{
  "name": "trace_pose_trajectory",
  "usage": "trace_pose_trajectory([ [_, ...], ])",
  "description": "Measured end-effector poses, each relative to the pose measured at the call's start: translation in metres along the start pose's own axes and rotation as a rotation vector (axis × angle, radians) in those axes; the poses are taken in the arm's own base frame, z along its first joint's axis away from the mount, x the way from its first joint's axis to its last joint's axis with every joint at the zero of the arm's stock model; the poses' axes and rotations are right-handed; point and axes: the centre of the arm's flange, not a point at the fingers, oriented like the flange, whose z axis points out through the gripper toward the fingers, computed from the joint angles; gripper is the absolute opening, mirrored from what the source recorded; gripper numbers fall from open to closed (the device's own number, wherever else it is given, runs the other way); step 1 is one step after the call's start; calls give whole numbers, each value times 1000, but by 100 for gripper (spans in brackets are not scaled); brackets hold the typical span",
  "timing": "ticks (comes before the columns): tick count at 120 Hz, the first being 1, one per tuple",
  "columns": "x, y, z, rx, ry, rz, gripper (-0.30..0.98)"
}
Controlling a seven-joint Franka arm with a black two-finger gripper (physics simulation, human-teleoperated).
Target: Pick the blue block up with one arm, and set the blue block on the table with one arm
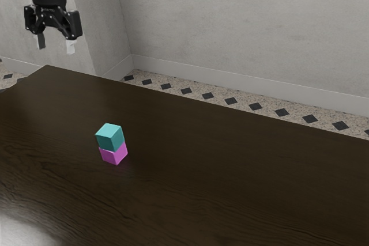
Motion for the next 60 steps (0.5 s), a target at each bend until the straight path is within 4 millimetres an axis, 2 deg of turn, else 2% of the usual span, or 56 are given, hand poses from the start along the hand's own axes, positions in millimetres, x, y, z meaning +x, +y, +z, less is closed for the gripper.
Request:
trace_pose_trajectory([
  [6, 15, 37, -2, 10, 68, 74, 69],
  [11, 24, 54, -2, 9, 114, 111, 68],
  [17, 34, 61, -2, 4, 155, 129, 68],
  [26, 54, 61, 11, 3, 179, 132, 69],
  [34, 73, 63, 50, 7, 155, 132, 69],
  [47, 95, 68, 129, 5, 114, 137, 69],
  [60, 106, 72, 181, -8, 121, 133, 69],
])
